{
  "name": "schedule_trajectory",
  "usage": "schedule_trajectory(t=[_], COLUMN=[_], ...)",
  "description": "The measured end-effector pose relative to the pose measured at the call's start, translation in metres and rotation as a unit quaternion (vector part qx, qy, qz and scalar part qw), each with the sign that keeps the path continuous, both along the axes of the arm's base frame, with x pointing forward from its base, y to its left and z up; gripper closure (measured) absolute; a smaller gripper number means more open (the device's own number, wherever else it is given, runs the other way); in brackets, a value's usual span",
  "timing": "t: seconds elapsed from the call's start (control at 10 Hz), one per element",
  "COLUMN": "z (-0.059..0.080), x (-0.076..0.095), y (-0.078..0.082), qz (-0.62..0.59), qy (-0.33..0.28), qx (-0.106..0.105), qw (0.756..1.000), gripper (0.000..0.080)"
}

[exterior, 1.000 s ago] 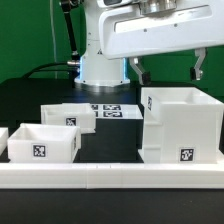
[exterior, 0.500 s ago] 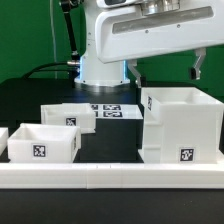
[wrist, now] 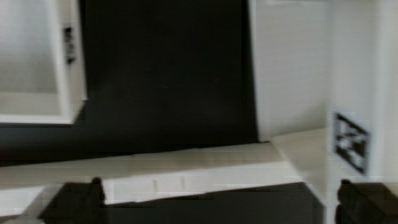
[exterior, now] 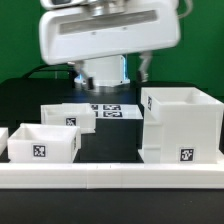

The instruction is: Assemble drawer

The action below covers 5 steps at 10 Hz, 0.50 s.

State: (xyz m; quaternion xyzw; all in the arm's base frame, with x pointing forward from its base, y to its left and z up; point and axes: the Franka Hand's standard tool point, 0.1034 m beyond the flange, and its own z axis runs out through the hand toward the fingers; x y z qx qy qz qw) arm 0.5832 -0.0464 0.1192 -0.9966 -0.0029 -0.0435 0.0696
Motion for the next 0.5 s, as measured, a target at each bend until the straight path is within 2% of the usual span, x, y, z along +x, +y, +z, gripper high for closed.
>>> schedule_trajectory(t=[0.1,0.5], z=[-0.007,-0.007], x=[-0.0039,-0.0031], y=[-0.0096,-0.0066], qz=[-0.001,-0.006], qy=[0.001,0.002], qx=[-0.001,-0.003], qw=[1.0,1.0], gripper=[0.015,0.015])
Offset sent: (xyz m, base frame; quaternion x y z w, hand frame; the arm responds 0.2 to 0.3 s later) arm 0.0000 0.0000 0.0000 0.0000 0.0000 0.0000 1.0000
